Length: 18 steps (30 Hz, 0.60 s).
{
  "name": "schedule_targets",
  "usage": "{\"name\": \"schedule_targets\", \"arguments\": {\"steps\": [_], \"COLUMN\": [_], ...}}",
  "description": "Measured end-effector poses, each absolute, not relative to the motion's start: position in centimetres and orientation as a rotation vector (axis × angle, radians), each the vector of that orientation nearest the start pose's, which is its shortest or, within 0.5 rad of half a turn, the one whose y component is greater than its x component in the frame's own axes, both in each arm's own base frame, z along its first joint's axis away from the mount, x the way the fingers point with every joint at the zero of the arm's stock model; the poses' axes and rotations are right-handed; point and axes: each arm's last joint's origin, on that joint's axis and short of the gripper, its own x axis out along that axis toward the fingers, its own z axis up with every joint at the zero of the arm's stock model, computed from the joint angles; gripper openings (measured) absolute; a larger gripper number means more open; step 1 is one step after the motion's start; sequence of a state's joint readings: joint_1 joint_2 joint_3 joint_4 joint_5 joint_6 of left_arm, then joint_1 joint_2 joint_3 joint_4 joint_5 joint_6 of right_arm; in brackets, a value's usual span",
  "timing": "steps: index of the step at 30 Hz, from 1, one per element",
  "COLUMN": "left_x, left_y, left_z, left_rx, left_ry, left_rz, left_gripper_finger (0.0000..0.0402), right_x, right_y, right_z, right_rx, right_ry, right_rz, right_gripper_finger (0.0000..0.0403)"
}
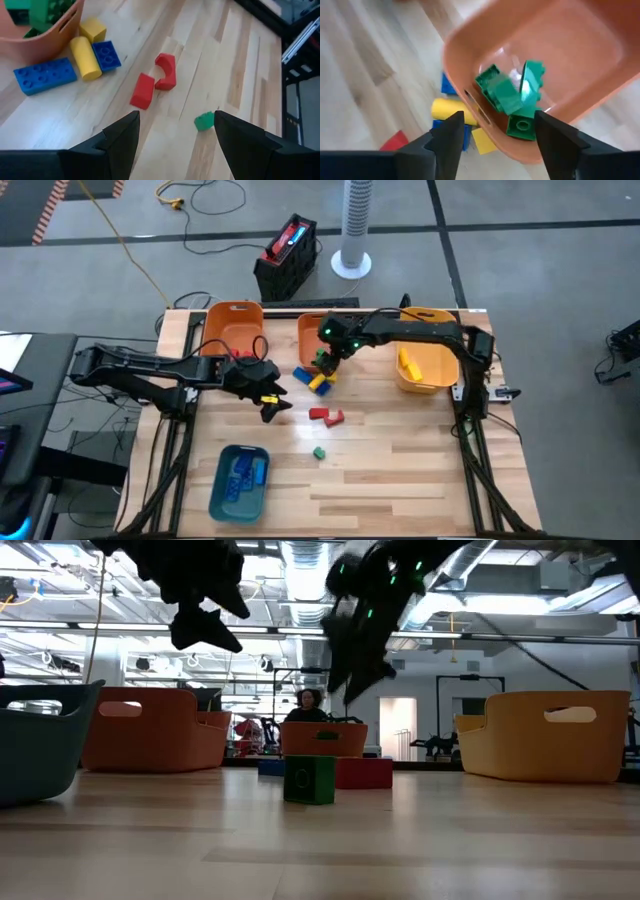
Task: Sort blocks
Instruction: Put the red block into the left orange bin
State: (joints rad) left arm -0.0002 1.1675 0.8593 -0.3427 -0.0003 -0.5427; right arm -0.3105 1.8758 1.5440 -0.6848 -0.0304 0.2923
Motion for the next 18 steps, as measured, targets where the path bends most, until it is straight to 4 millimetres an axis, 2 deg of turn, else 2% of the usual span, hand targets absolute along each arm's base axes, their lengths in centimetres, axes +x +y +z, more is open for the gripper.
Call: {"name": "schedule_targets", "arguments": {"steps": [4,7,10,13,18], "left_x": [24.3,24.3,24.3,24.3,24.3], "left_y": [-0.1,0.0,0.3,0.6,0.8], "left_z": [26.8,26.8,26.8,26.8,26.8], "left_rx": [-0.497,-0.472,-0.469,-0.466,-0.461], "left_ry": [0.674,0.68,0.675,0.671,0.67], "left_rz": [0.155,0.151,0.159,0.166,0.17], "left_gripper_finger": [0.0249,0.0249,0.0249,0.0249,0.0249], "right_x": [37.6,37.7,38.1,38.3,39.2], "right_y": [-9.0,-5.7,-2.7,-0.1,2.0], "right_z": [28.2,28.7,27.6,25.3,22.4], "right_rx": [0.281,0.158,0.126,0.034,-0.017], "right_ry": [0.913,0.94,1.01,1.151,1.238], "right_rz": [-0.269,-0.112,0.044,0.139,0.201], "right_gripper_finger": [0.0254,0.0254,0.0255,0.0255,0.0255]}}
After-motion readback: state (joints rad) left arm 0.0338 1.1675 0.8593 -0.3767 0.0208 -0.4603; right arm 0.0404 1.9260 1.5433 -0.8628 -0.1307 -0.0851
